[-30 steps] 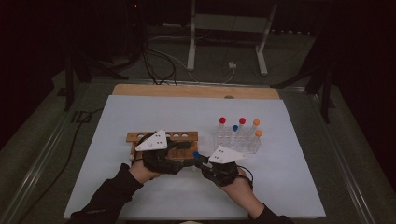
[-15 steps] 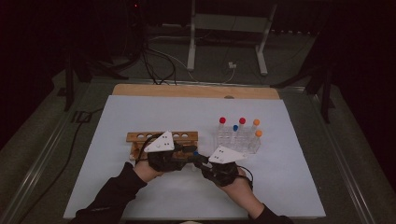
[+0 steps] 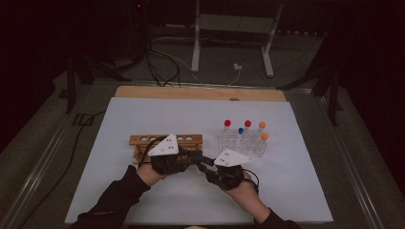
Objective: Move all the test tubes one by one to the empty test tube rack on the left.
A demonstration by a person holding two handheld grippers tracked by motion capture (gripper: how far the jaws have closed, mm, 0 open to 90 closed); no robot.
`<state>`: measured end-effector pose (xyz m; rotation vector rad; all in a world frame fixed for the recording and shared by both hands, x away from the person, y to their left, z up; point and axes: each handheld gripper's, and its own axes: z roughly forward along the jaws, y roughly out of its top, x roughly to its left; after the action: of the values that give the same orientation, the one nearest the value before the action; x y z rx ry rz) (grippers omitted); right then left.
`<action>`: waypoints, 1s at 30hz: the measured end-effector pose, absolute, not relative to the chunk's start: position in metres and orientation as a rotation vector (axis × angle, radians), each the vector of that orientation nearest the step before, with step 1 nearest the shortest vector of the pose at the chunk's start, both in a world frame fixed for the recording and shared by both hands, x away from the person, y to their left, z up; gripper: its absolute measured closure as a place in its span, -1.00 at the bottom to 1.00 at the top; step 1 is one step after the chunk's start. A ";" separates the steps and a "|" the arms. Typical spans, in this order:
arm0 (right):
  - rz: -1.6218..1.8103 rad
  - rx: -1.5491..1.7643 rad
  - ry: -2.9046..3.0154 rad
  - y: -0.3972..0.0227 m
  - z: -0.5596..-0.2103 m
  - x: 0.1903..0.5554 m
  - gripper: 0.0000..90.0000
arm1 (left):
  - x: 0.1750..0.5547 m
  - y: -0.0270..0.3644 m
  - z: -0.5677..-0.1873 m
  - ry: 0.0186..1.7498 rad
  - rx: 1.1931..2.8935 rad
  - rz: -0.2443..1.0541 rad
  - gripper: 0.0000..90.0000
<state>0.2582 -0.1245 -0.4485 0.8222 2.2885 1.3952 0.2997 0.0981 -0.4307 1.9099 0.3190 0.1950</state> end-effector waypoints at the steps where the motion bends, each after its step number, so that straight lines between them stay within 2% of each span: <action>1: 1.398 0.830 2.286 -0.125 -0.448 0.259 0.37 | 0.301 0.100 -0.429 0.325 1.908 0.201 0.71; 18: 1.513 0.819 2.229 -0.131 -0.440 0.260 -0.69 | 0.323 0.114 -0.392 0.419 1.870 0.308 0.71; 20: 1.518 0.816 2.227 -0.131 -0.440 0.260 -0.71 | 0.324 0.114 -0.390 0.422 1.868 0.320 0.71; 22: 1.529 0.800 2.241 -0.133 -0.440 0.260 -0.84 | 0.328 0.115 -0.385 0.431 1.868 0.351 0.71; 24: 1.533 0.799 2.243 -0.133 -0.440 0.260 -0.85 | 0.329 0.116 -0.383 0.441 1.866 0.356 0.71; 25: 1.538 0.770 2.250 -0.133 -0.440 0.259 -0.95 | 0.331 0.116 -0.382 0.444 1.864 0.362 0.71; 30: 1.534 0.745 2.260 -0.132 -0.439 0.257 -0.98 | 0.342 0.118 -0.379 0.483 1.852 0.392 0.71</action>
<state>0.2568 -0.1323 -0.4388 0.7449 2.2597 1.5341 0.3415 0.1181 -0.3785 1.8524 0.4830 0.3920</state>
